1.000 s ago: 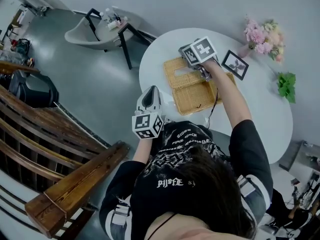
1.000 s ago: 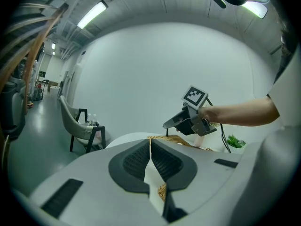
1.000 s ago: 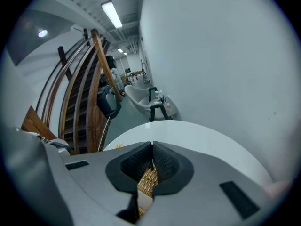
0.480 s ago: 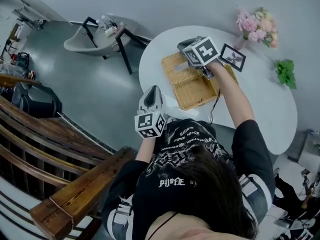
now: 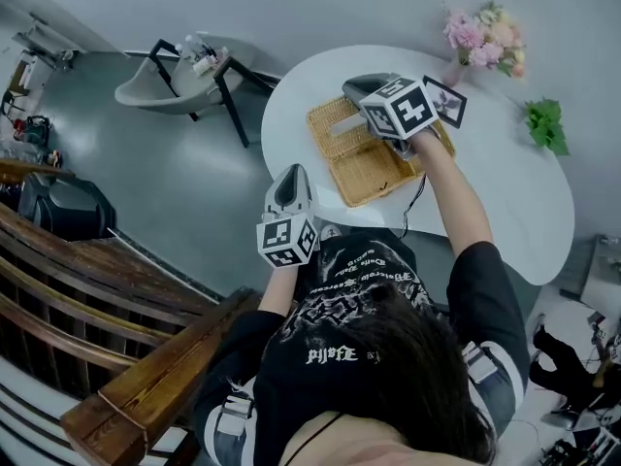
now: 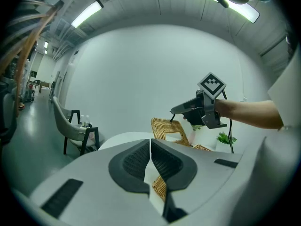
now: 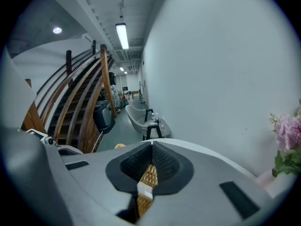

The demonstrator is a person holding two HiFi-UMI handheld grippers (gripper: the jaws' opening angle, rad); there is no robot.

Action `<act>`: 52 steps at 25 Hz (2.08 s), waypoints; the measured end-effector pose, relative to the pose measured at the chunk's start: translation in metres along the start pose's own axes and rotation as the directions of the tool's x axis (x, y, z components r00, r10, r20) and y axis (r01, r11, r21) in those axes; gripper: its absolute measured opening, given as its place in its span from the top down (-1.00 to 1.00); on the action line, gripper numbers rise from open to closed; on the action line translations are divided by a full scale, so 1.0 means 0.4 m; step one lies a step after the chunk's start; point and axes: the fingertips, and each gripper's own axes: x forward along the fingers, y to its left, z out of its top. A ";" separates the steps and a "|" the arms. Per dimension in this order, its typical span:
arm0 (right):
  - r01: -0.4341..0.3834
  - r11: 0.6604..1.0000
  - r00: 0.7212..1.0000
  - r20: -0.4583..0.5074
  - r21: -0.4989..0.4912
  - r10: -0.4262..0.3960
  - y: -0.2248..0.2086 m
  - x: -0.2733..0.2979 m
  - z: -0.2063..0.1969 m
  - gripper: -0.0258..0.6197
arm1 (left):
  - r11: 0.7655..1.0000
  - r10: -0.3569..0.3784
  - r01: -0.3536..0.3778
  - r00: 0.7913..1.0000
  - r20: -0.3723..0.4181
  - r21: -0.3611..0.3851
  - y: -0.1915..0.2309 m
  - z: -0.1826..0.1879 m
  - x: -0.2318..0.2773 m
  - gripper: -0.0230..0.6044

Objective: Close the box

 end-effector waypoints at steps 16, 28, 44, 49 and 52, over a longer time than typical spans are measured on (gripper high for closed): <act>-0.017 0.999 0.996 0.082 -0.036 0.020 0.043 -0.127 -0.017 0.81 | 1.000 0.007 -0.007 1.000 0.004 0.012 -0.052 -0.023 0.005 0.83; -0.092 0.994 0.986 0.132 -0.061 0.099 0.092 -0.228 -0.051 0.81 | 0.997 0.083 -0.083 0.996 0.025 -0.005 -0.112 -0.029 -0.050 0.84; -0.136 0.986 0.981 0.129 -0.096 0.148 0.146 -0.330 -0.150 0.81 | 0.985 0.171 -0.170 0.984 0.047 -0.027 -0.207 -0.080 -0.150 0.84; -0.156 0.982 0.978 0.127 -0.102 0.168 0.160 -0.349 -0.185 0.81 | 0.980 0.197 -0.195 0.979 0.059 -0.028 -0.229 -0.093 -0.169 0.84; -0.168 0.980 0.976 0.124 -0.103 0.180 0.173 -0.355 -0.204 0.81 | 0.977 0.211 -0.209 0.976 0.062 -0.030 -0.237 -0.100 -0.182 0.83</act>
